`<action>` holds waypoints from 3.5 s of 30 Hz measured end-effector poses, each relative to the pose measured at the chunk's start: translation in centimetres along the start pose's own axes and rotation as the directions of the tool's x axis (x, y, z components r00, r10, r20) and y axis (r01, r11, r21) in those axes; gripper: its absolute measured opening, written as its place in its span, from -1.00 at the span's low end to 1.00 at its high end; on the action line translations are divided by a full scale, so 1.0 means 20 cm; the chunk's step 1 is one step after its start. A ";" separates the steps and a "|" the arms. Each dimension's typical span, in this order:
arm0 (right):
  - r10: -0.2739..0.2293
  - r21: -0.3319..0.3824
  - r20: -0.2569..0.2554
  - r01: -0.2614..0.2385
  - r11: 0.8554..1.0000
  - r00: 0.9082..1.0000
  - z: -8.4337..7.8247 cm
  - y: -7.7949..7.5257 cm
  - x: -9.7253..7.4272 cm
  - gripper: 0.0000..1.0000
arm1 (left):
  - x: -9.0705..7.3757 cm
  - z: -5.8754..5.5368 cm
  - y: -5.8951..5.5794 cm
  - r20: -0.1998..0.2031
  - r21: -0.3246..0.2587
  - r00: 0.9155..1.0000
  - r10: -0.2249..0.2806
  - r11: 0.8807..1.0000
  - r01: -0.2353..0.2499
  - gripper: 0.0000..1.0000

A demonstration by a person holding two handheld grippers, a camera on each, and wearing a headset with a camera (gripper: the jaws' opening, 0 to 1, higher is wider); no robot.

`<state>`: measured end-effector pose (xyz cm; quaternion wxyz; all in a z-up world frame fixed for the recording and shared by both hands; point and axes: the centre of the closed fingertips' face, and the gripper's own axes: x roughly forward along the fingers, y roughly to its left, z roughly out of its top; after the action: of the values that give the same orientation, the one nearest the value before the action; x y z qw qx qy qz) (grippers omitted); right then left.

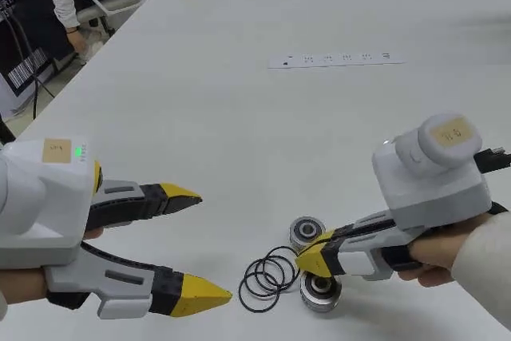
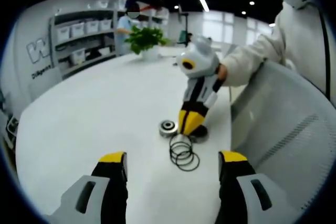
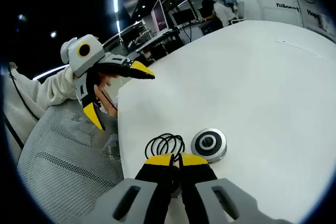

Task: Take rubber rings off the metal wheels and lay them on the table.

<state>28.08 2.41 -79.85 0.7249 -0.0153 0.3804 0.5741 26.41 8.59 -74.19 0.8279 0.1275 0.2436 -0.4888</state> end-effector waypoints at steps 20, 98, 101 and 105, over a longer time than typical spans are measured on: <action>-0.045 0.006 0.058 0.045 0.999 0.997 0.07 -0.06 -0.07 -0.88 | -0.02 0.02 0.02 0.017 -0.006 1.000 0.019 1.000 -0.019 0.44; -0.238 0.027 0.091 0.236 0.971 0.967 -0.41 -0.01 -0.58 0.29 | -0.34 -0.31 -0.02 0.046 -0.306 0.986 0.160 0.942 -0.138 0.86; -0.238 0.027 0.094 0.237 0.971 0.967 -0.41 0.00 -0.58 0.30 | -0.34 -0.31 -0.02 0.050 -0.307 0.986 0.160 0.942 -0.137 0.86; -0.238 0.023 0.090 0.237 0.971 0.967 -0.41 0.00 -0.58 0.29 | -0.34 -0.31 -0.02 0.051 -0.307 0.985 0.163 0.942 -0.139 0.86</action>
<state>23.12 -10.91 -79.12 0.8054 -0.0299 0.3454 0.4807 21.54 16.25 -75.87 0.8813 -0.0007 0.2734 -0.3854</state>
